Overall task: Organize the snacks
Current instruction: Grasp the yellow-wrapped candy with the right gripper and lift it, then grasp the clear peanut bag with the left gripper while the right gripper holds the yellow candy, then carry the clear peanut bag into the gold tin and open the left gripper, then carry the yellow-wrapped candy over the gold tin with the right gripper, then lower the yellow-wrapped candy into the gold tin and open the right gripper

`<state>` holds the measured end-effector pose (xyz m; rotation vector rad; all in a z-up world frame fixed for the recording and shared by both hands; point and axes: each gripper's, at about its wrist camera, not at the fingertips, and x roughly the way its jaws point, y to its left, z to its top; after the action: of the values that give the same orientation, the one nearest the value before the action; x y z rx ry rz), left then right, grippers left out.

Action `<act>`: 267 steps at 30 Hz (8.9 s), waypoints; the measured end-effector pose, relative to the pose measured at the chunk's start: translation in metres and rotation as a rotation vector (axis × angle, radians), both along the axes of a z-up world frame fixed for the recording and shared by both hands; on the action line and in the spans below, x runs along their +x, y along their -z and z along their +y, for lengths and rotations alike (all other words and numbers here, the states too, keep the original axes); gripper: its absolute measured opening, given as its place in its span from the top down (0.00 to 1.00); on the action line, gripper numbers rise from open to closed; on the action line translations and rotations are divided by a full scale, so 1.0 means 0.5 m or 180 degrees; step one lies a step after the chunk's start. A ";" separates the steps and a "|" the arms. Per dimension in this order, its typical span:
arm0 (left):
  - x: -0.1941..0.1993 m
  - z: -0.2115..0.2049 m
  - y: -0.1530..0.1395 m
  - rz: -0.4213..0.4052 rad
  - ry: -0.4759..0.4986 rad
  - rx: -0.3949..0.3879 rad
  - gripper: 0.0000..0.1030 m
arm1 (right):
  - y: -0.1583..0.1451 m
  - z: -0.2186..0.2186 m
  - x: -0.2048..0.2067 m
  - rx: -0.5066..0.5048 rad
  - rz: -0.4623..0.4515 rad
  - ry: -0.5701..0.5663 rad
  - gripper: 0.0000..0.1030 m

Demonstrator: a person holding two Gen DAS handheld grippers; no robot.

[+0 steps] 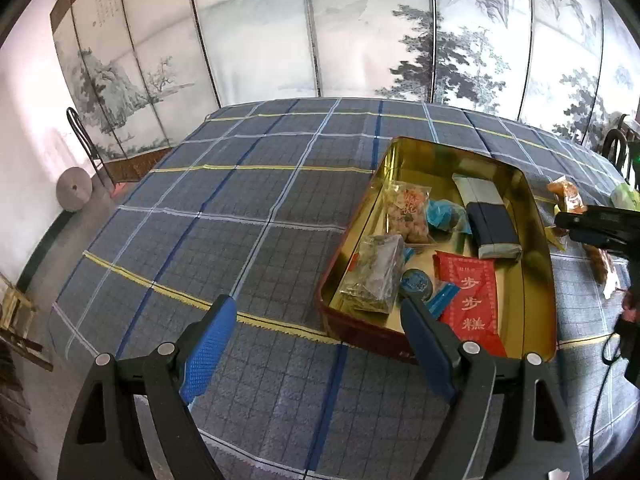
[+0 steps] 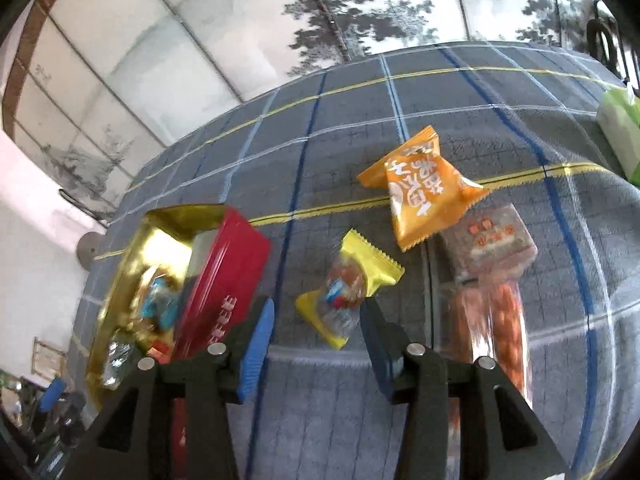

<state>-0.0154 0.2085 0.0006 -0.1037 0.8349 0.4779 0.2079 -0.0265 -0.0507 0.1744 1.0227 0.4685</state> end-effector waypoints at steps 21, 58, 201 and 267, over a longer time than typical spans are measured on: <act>0.017 -0.100 -0.068 -0.0065 0.0430 0.0035 0.21 | -0.080 -0.247 -0.073 -0.0215 -0.0504 0.0097 0.76; 0.451 -0.513 0.094 0.1039 0.1263 -0.0924 0.19 | 0.028 -0.632 0.000 -0.0430 -0.0488 0.0977 0.74; 0.024 -0.130 -0.058 0.0152 0.0200 -0.0267 0.52 | -0.036 -0.581 -0.057 -0.0439 -0.0664 0.0885 0.76; 0.022 -0.013 0.012 0.0398 0.0268 -0.0030 0.31 | -0.060 0.407 0.059 -0.0407 -0.0282 -0.1272 0.75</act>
<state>-0.0046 0.2021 -0.0054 -0.0473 0.9603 0.4044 0.2375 0.1769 -0.0207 -0.1680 0.9985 0.7634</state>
